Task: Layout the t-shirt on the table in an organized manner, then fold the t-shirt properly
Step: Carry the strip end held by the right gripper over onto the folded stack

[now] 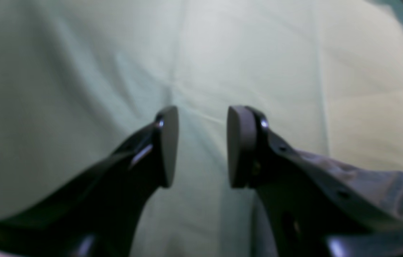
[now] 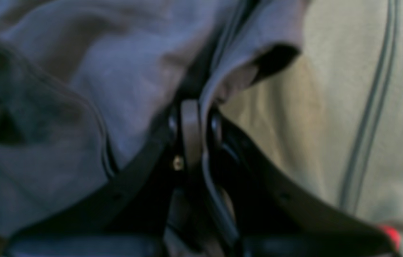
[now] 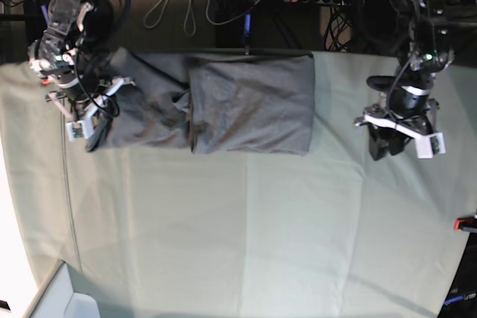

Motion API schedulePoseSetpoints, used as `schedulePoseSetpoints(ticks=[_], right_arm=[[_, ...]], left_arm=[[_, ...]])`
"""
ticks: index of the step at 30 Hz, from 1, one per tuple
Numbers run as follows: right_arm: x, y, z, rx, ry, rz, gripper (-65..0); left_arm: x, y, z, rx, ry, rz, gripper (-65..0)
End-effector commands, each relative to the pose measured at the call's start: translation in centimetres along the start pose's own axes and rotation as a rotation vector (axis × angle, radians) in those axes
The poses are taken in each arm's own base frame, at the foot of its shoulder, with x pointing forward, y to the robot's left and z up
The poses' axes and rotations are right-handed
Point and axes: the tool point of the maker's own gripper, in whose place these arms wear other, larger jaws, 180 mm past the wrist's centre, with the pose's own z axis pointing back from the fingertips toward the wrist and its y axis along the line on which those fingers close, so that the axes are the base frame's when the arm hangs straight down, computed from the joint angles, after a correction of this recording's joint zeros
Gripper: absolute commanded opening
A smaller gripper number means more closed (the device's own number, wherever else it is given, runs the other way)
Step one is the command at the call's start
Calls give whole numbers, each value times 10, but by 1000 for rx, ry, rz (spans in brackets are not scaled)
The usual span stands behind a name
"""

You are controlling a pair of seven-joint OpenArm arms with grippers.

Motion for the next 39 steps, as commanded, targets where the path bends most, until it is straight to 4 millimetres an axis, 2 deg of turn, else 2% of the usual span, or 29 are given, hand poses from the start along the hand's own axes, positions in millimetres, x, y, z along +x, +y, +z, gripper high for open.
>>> schedulePoseSetpoints(ticks=[1,8,14,17,22,25,32,36,39], right_arm=[[26,4,6,4,-94,3,-650],[54,23,24,-4,-175,5,-650],[74,52,31,42,-158,97,-650],[82,67,36,68,-166,142,-650],[91,119,39,189,-197,227,-650],[98,153,41,270,-221,275,-650],[125,226,44,443,-293,400,-650],[133,251,37,506,-297,451,-650],[130,271,36,556,-293,486,-650]], left_arm=[[14,3,3,3,-48,-5,-429],[14,35,13,83,-53,9,-429],[15,66,26,163,-60,18,-429],[23,82,33,206,-83,24,-429],[34,108,45,278,-118,37,-429],[38,118,50,304,-130,41,-429],[25,122,58,317,-96,34,-428],[15,123,61,323,-76,40,-428],[13,123,63,326,-73,44,-428]])
